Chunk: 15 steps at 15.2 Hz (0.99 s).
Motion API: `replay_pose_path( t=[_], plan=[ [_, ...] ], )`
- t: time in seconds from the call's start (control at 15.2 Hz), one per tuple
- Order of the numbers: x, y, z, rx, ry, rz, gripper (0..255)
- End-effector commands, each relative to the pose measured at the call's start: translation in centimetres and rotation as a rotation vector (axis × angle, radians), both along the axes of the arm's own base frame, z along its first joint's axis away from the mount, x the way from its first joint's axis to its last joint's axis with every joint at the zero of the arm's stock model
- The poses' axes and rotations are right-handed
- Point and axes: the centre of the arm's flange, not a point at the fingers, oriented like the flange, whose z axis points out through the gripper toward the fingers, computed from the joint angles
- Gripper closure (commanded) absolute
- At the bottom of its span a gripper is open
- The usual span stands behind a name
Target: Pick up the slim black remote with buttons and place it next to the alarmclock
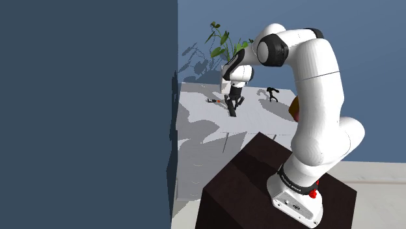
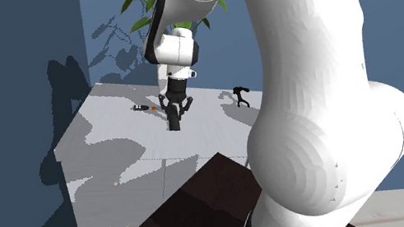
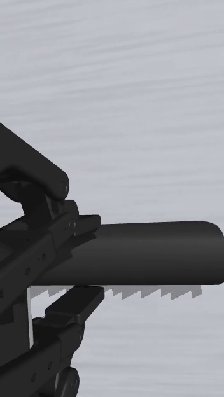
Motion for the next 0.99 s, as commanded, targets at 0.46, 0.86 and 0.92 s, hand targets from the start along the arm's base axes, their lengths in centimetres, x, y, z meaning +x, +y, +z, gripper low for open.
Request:
replay_pose_path(
  t=[0.46,0.86,0.92],
  plan=[
    [0.3,0.7,2.6,0.012,0.006,0.008,255],
    [0.3,0.7,5.8,0.012,0.006,0.008,255],
    [0.3,0.7,6.3,0.012,0.006,0.008,255]
  ],
)
